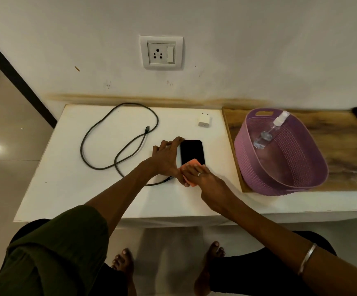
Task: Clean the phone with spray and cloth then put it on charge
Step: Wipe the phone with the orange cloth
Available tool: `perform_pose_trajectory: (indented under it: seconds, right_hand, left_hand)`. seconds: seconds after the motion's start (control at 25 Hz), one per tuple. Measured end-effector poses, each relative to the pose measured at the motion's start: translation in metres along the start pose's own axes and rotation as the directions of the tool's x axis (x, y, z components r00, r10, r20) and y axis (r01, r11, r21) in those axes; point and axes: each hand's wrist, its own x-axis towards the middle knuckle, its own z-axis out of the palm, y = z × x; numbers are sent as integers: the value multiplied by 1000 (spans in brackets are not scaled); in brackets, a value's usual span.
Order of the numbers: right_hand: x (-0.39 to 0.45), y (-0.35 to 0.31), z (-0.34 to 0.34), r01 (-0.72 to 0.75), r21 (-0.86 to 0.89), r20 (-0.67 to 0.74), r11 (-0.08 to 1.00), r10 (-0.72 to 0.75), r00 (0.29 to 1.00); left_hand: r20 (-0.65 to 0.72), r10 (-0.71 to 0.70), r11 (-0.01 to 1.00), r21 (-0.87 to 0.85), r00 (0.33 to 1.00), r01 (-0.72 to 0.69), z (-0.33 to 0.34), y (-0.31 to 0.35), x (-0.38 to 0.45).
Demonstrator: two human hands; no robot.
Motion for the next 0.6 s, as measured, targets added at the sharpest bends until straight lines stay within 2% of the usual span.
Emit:
perform_pose_trajectory:
  seconds: [0.08, 0.12, 0.2, 0.28, 0.4, 0.52, 0.6]
  right_hand:
    - [11, 17, 0, -16, -239, 201, 971, 66, 977]
    - [14, 27, -2, -61, -265, 229, 962, 125, 965]
    - [13, 33, -5, -220, -203, 129, 954, 249, 960]
    - [5, 21, 2, -303, -141, 25, 942, 309, 951]
    - [-2, 2, 26, -230, -104, -21, 968, 229, 973]
    - [-6, 17, 21, -116, -210, 44, 971, 128, 991]
    - [-11, 30, 12, -164, -214, 13, 963, 171, 985]
  left_hand:
    - [-8, -5, 1000, -14, 1000, 5, 0, 0, -1]
    - [-13, -5, 1000, -15, 1000, 5, -1, 1, -1]
    - [-20, 1, 1000, -7, 1000, -1, 0, 1, -2]
    - [-24, 4, 1000, -8, 1000, -4, 0, 0, -1]
    - [-16, 8, 1000, -4, 1000, -8, 0, -1, 0]
    - [-9, 6, 1000, 1, 1000, -6, 0, -1, -1]
    - [-19, -2, 1000, -14, 1000, 2, 0, 0, -2]
